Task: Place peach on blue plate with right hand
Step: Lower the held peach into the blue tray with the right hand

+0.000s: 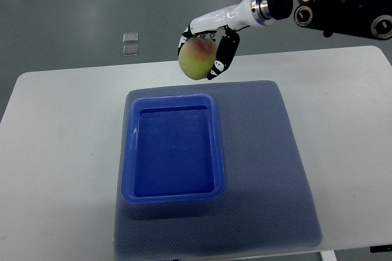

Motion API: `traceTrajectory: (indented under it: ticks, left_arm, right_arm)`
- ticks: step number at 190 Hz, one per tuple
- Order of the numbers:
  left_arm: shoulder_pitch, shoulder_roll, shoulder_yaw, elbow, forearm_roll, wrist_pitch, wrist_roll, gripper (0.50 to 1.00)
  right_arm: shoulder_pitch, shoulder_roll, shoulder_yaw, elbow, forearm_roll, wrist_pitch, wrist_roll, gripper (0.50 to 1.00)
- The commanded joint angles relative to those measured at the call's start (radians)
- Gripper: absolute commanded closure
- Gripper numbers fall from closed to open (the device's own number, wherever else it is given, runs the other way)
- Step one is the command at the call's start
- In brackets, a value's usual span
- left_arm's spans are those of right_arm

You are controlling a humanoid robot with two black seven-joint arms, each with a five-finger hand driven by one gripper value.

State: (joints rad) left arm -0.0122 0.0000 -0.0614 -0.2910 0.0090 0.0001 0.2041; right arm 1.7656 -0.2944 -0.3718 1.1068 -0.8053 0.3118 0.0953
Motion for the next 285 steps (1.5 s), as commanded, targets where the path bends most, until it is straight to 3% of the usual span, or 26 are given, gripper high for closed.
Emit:
traceTrajectory:
  ticks: [1, 6, 7, 20, 60, 200, 201, 208, 213, 223, 224, 226, 235, 240, 285]
  left_arm:
    - [0.000, 0.000, -0.002, -0.002, 0.000, 0.000, 0.000, 0.500]
    - [0.000, 0.000, -0.002, -0.002, 0.000, 0.000, 0.000, 0.500]
    - [0.000, 0.000, -0.002, -0.002, 0.000, 0.000, 0.000, 0.500]
    - [0.000, 0.000, -0.002, 0.000, 0.000, 0.000, 0.000, 0.500]
    - [0.000, 0.000, -0.002, 0.003, 0.000, 0.000, 0.000, 0.500]
    - [0.000, 0.000, 0.000, -0.002, 0.000, 0.000, 0.001, 0.500]
    - [0.000, 0.000, 0.000, 0.000, 0.000, 0.000, 0.000, 0.500]
    - [0.000, 0.000, 0.000, 0.000, 0.000, 0.000, 0.001, 0.500]
    - [0.000, 0.000, 0.000, 0.000, 0.000, 0.000, 0.001, 0.500]
    - [0.000, 0.000, 0.000, 0.000, 0.000, 0.000, 0.001, 0.500]
    - [0.000, 0.000, 0.000, 0.000, 0.000, 0.000, 0.000, 0.500]
    - [0.000, 0.000, 0.000, 0.000, 0.000, 0.000, 0.001, 0.500]
    - [0.000, 0.000, 0.000, 0.000, 0.000, 0.000, 0.001, 0.500]
    - [0.000, 0.000, 0.000, 0.000, 0.000, 0.000, 0.001, 0.500]
    - [0.000, 0.000, 0.002, 0.001, 0.000, 0.000, 0.000, 0.500]
  right_arm:
    - [-0.054, 0.138, -0.002, -0.097, 0.005, -0.027, 0.000, 1.000]
    - [-0.054, 0.138, -0.002, -0.097, 0.005, -0.027, 0.000, 1.000]
    - [-0.092, 0.214, -0.002, -0.149, 0.003, -0.028, 0.001, 1.000]
    - [-0.136, 0.293, -0.002, -0.211, 0.000, -0.031, 0.001, 1.000]
    - [-0.261, 0.294, -0.002, -0.315, -0.009, -0.031, 0.001, 1.000]
    - [-0.384, 0.294, 0.016, -0.318, -0.002, -0.016, 0.023, 1.000]
    - [-0.388, 0.294, 0.016, -0.320, -0.002, -0.016, 0.023, 0.931]
    - [-0.393, 0.294, 0.016, -0.318, -0.002, -0.016, 0.023, 0.879]
    - [-0.393, 0.294, 0.016, -0.320, 0.000, -0.016, 0.023, 0.787]
    - [-0.393, 0.294, 0.016, -0.320, 0.000, -0.016, 0.023, 0.787]
    - [-0.393, 0.294, 0.016, -0.318, 0.002, -0.014, 0.023, 0.658]
    - [-0.393, 0.294, 0.016, -0.318, 0.000, -0.014, 0.023, 0.646]
    - [-0.393, 0.294, 0.016, -0.320, 0.000, -0.013, 0.023, 0.634]
    - [-0.393, 0.294, 0.016, -0.320, -0.002, -0.010, 0.024, 0.597]
    - [-0.382, 0.294, 0.057, -0.320, 0.002, 0.029, 0.026, 0.570]
